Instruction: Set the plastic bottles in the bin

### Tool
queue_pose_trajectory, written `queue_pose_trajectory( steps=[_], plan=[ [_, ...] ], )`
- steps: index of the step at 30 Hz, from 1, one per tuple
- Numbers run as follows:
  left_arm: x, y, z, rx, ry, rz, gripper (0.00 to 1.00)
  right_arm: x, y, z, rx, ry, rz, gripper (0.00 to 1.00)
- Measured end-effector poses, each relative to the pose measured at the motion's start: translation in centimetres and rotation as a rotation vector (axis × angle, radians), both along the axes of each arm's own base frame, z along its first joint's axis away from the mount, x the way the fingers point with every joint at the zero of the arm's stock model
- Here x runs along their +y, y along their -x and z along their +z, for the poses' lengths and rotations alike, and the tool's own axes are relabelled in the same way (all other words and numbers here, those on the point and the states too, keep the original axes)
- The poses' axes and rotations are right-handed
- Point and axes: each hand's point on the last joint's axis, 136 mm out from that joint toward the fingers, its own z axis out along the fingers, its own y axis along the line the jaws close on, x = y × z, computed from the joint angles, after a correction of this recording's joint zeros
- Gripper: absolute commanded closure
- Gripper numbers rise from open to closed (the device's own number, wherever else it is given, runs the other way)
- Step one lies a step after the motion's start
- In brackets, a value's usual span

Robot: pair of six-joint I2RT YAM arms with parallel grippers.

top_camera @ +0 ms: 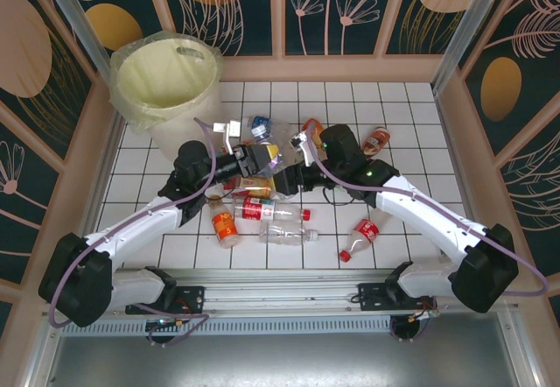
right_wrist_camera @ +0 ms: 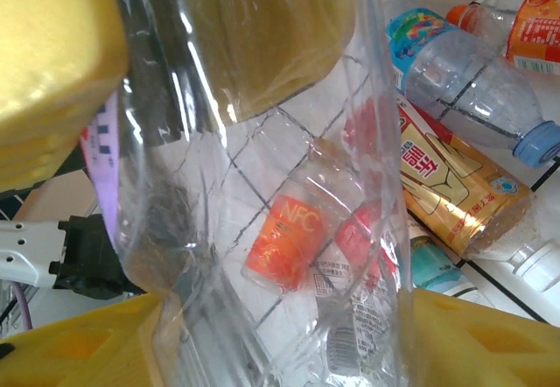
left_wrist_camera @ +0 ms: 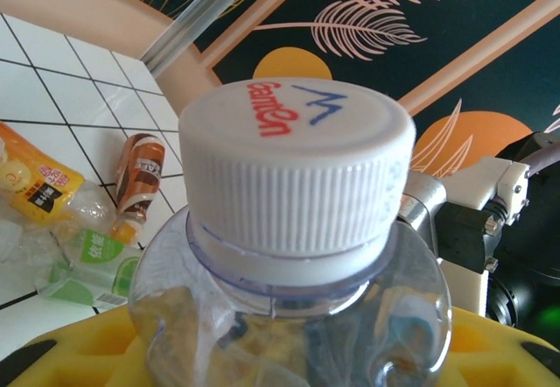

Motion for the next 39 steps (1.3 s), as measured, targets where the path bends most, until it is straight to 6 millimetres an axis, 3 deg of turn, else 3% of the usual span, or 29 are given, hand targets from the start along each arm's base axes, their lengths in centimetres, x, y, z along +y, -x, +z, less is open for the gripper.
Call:
queue_pose_trajectory(
  steps=[5, 8, 17, 24, 31, 35, 39],
  plan=[
    [0.7, -0.4, 1.1, -0.026, -0.043, 0.054, 0.6, 0.0, -0.1, 0.5, -0.004, -0.013, -0.009, 0.01],
    [1.4, -0.9, 3.3, -0.076, -0.086, 0.11, 0.58, -0.3, 0.2, 1.5, -0.036, -0.038, -0.012, 0.01],
    [4.5, -4.4, 13.5, -0.28, -0.262, 0.375, 0.57, -2.9, 1.4, 6.0, -0.175, -0.113, -0.08, 0.01],
    [8.5, -8.4, 18.9, -0.346, -0.441, 0.632, 0.56, -5.4, 1.1, 7.6, -0.248, -0.123, -0.204, 0.01],
    [14.0, -11.7, 20.1, -0.33, -0.609, 0.842, 0.56, -6.9, 1.1, 8.7, -0.29, -0.131, -0.271, 0.01],
    [17.4, -14.1, 19.9, -0.301, -0.716, 0.947, 0.56, -7.1, 1.0, 8.4, -0.286, -0.119, -0.283, 0.01],
    [19.2, -16.6, 19.8, -0.287, -0.808, 1.01, 0.56, -7.4, 1.0, 7.6, -0.278, -0.101, -0.292, 0.01]
  ],
)
